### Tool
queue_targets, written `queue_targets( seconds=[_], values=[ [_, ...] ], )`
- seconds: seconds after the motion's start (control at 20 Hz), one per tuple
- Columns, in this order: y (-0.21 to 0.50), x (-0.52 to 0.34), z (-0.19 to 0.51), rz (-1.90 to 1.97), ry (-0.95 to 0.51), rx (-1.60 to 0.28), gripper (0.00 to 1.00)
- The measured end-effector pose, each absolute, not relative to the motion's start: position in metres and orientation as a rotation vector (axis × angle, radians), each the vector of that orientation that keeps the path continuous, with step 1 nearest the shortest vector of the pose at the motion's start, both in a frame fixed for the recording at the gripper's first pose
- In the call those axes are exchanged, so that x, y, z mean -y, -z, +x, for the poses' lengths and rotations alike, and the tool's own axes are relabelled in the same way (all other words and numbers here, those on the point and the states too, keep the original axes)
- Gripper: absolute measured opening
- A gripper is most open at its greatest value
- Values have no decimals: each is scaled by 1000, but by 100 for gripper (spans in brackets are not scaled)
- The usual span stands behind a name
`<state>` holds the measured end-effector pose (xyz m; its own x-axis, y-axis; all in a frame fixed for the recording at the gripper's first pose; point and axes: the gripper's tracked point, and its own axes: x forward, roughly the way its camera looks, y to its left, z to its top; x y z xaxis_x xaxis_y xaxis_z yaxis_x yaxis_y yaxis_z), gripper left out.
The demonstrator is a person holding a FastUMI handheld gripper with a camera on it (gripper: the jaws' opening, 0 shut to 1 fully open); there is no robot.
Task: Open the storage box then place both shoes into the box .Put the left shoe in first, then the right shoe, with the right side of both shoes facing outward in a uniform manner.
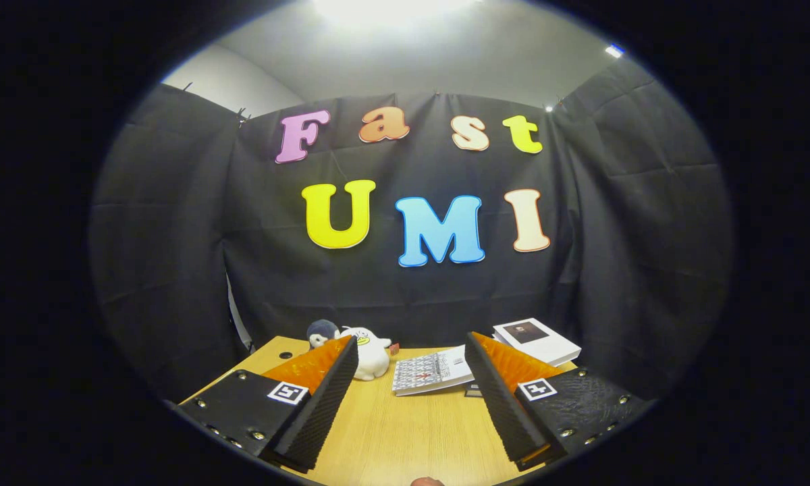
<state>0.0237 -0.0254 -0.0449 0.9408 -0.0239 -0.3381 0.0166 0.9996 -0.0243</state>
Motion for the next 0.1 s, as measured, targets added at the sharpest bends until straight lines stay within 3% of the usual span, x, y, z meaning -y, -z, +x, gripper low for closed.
queue_targets(
  seconds=[0.1],
  values=[
    [45, 28, 25, -22, 20, -342, 98]
  ],
)
